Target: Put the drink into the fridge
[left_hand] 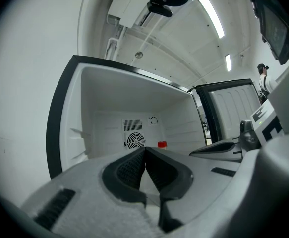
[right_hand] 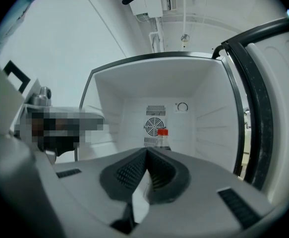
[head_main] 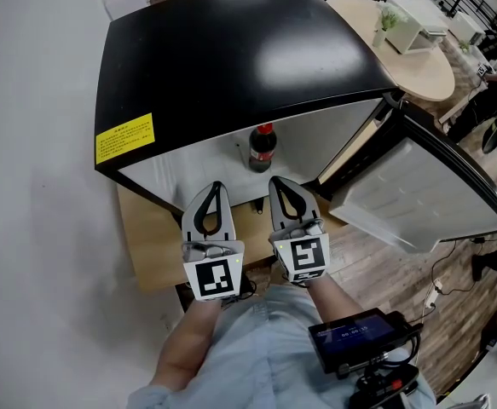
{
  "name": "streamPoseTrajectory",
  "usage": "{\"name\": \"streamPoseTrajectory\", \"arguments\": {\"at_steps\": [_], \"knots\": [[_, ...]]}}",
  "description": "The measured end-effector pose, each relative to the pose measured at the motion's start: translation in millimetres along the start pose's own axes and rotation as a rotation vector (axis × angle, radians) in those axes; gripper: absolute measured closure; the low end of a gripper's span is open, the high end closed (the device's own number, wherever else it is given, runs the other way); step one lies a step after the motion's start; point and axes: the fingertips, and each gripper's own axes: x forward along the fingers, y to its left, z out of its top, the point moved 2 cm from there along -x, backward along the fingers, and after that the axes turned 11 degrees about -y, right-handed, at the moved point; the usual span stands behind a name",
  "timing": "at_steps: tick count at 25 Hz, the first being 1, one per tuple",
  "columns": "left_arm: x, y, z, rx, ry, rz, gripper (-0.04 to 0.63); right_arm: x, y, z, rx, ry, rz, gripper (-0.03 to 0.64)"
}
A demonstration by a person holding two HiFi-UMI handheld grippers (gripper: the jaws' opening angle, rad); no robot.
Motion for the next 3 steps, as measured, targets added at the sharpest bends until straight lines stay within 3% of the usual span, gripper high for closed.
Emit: {"name": "streamPoseTrajectory", "arguments": {"at_steps": [3], "knots": [[2.3, 0.7, -1.3, 0.001, 0.003, -0.001, 0.587, 2.1, -0.1, 0.1, 0.005, 0.008, -0.001, 0.612]]}}
